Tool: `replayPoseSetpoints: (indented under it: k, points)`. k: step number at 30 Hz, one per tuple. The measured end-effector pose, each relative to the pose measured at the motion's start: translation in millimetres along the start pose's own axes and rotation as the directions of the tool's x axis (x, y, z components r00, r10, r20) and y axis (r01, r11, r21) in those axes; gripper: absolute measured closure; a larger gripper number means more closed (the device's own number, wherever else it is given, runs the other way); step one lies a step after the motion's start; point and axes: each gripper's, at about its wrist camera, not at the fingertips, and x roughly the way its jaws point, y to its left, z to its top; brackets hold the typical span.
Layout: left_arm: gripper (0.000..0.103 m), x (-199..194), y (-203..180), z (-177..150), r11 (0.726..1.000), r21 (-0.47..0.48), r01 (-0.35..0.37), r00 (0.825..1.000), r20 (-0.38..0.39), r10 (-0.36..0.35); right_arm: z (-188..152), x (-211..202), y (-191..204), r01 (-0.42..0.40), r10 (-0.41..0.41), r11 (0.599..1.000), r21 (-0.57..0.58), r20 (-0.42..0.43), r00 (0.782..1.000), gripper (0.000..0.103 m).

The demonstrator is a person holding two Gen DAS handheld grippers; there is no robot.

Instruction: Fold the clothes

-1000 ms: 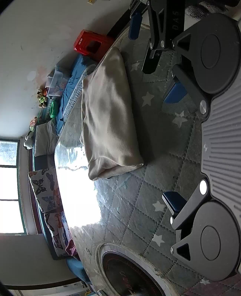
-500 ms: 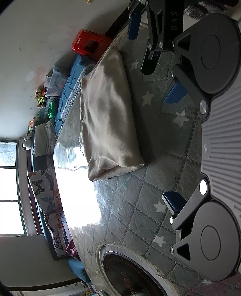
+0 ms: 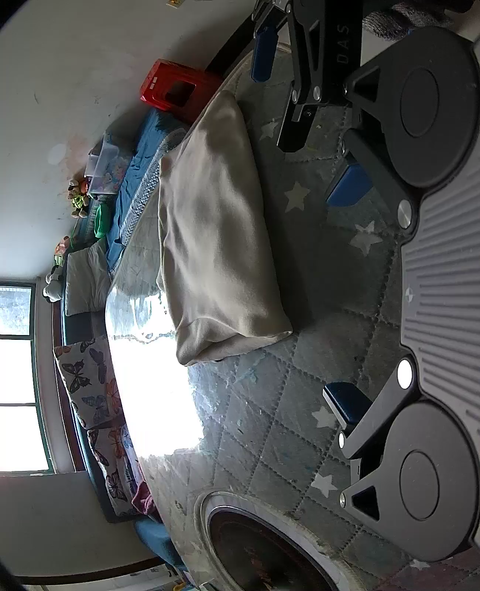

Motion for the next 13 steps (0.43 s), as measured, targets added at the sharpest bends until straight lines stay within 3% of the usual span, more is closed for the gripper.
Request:
replayPoseSetpoints:
  k: [13]
  points:
    - [0.000,3.3,0.7,4.0,1.000,0.003,-0.003,1.000,-0.005,0.003,2.9,4.8,0.6,0.000,0.000,1.000,0.005,-0.006,1.000,0.000]
